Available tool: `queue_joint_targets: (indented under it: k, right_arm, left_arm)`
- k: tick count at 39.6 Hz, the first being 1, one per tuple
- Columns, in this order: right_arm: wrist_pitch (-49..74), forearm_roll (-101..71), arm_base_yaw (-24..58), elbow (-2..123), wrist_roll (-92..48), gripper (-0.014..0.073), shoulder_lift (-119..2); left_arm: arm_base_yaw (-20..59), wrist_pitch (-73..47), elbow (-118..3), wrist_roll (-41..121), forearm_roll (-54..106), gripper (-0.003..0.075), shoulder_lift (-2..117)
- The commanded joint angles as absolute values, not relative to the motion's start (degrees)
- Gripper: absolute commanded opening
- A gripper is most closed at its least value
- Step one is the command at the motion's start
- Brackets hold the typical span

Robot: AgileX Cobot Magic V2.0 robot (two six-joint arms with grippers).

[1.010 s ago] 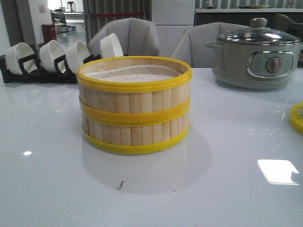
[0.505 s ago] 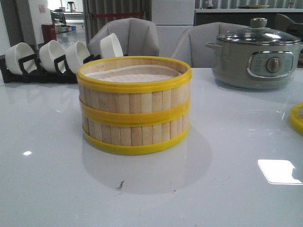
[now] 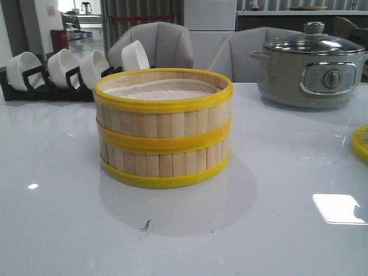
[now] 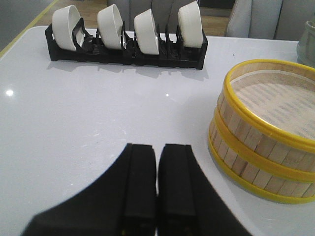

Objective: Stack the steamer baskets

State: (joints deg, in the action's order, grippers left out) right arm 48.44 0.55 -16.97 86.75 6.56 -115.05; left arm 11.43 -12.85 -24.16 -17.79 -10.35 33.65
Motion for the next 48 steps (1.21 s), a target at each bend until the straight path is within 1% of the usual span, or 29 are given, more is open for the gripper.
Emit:
queue_joint_targets:
  k: [1, 8, 14, 27, 40, 48]
  right_arm:
    - [49.01, 1.22, -17.11, 88.12, 6.31, 0.0055, -111.97]
    - [49.73, 1.22, -15.59, 88.12, 6.31, 0.0054, -109.66]
    - [49.72, 1.22, -12.92, 88.19, 6.31, 0.0054, -105.33]
    - [50.61, -1.38, -4.24, 88.88, 6.31, 0.0054, -97.40]
    - [56.11, -2.44, 9.87, 101.62, 6.31, 0.0054, -98.03]
    - [61.09, -2.44, 18.33, 112.97, 6.31, 0.0054, -102.63]
  left_arm:
    - [11.41, -8.47, -25.69, -18.07, -10.32, 0.0094, 33.57]
    - [11.41, -8.47, -25.69, -18.07, -10.32, 0.0094, 33.57]
    - [11.41, -8.47, -25.69, -18.07, -10.32, 0.0094, 33.57]
    - [11.41, -8.47, -25.69, -18.07, -10.32, 0.0094, 33.57]
    - [11.41, -8.47, -25.69, -18.07, -10.32, 0.0094, 33.57]
    - [11.41, -8.47, -25.69, -18.07, -10.32, 0.0094, 33.57]
